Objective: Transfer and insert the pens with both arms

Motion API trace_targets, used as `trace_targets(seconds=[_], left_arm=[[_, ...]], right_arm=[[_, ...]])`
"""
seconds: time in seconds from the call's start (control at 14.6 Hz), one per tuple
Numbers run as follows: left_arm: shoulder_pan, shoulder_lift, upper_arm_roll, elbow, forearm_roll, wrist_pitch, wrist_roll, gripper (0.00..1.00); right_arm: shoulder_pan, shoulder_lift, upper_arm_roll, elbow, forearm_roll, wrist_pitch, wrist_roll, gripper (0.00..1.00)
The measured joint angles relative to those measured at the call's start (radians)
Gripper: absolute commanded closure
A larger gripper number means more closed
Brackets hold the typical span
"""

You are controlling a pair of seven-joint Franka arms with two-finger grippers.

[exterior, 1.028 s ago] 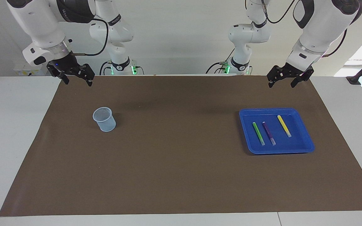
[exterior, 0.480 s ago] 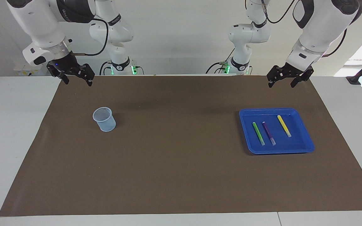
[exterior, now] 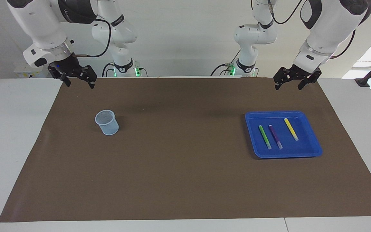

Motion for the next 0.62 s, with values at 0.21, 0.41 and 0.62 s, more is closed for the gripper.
trace_targets(seconds=[0.21,0.41,0.62], left_arm=[[0.0,-0.001,0.0,-0.014,0.0,0.001,0.0,0.0],[0.002,-0.018,0.005,-0.085,0.0,0.079,0.0,0.0],[0.021,-0.059,0.01,-0.208,0.0,0.201,-0.004,0.0]], right_arm=[[0.0,0.0,0.0,0.0,0.0,0.0,0.0,0.0],[0.0,0.0,0.0,0.0,0.0,0.0,0.0,0.0],[0.0,0.0,0.0,0.0,0.0,0.0,0.0,0.0]])
